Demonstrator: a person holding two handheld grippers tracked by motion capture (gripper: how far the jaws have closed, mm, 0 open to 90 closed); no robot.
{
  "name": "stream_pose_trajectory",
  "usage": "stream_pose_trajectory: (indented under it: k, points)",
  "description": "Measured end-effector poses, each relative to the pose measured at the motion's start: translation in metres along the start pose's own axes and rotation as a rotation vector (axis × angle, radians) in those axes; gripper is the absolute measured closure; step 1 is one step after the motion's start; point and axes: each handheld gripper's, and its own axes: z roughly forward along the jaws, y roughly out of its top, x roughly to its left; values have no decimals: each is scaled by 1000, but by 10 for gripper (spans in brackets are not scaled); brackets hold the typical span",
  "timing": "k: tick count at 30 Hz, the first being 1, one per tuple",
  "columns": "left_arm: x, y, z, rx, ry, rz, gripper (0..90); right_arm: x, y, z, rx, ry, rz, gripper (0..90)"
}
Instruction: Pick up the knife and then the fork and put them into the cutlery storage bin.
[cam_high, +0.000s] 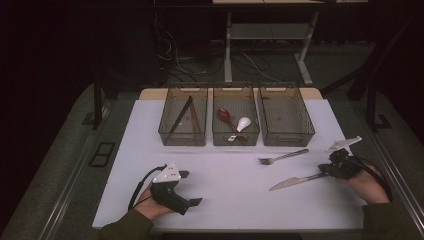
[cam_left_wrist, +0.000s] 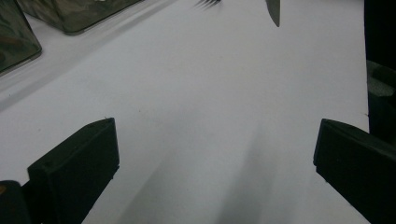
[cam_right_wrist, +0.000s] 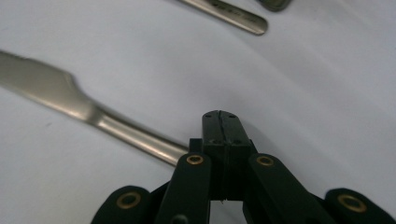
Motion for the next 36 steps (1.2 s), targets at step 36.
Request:
stream_pose_trajectory:
  k: [36]
  points:
    - [-1, 1, 2, -2, -5, -4, 0, 45, 2, -26, 221, 186, -413, 713]
